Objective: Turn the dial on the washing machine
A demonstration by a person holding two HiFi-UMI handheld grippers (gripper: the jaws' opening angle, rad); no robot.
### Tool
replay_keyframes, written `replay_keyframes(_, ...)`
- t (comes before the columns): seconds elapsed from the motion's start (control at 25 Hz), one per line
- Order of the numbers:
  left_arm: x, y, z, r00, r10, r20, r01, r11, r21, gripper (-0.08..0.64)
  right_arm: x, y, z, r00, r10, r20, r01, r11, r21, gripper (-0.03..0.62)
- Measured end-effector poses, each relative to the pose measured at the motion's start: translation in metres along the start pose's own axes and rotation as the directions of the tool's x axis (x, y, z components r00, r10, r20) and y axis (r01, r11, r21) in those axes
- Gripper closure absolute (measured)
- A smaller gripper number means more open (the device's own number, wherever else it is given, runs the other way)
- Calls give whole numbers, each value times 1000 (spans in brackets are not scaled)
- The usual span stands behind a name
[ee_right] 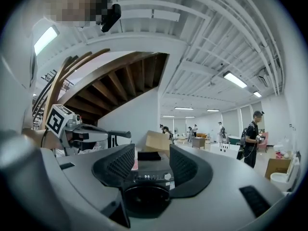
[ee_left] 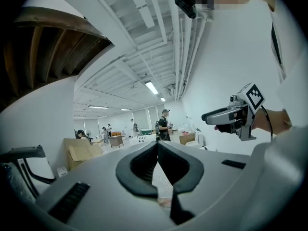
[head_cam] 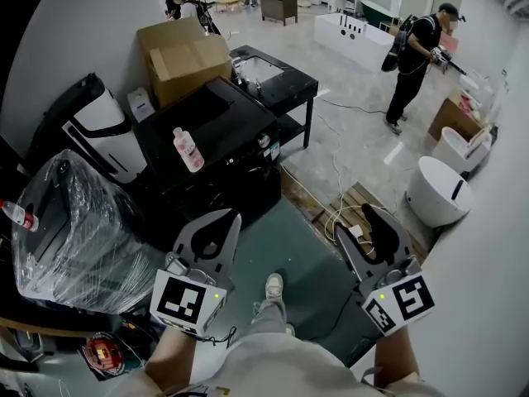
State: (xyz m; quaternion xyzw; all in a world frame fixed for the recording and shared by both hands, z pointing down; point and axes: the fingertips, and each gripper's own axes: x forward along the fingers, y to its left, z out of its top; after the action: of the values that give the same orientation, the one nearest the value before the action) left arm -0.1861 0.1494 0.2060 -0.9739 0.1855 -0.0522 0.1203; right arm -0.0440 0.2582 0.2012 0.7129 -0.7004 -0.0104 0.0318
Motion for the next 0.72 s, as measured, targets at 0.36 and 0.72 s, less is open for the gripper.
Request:
replay_keyframes(0.36,78,67,-32,998,-9,-56,7,1000,-29,540,115,-35,-23,993,27,-118,-27,1000,1,353)
replay_keyframes(0.72,139,138,-72,994,-11,-106,1,995,-98,540,222,-57,-40,985,43,-164,-42,999,7,348)
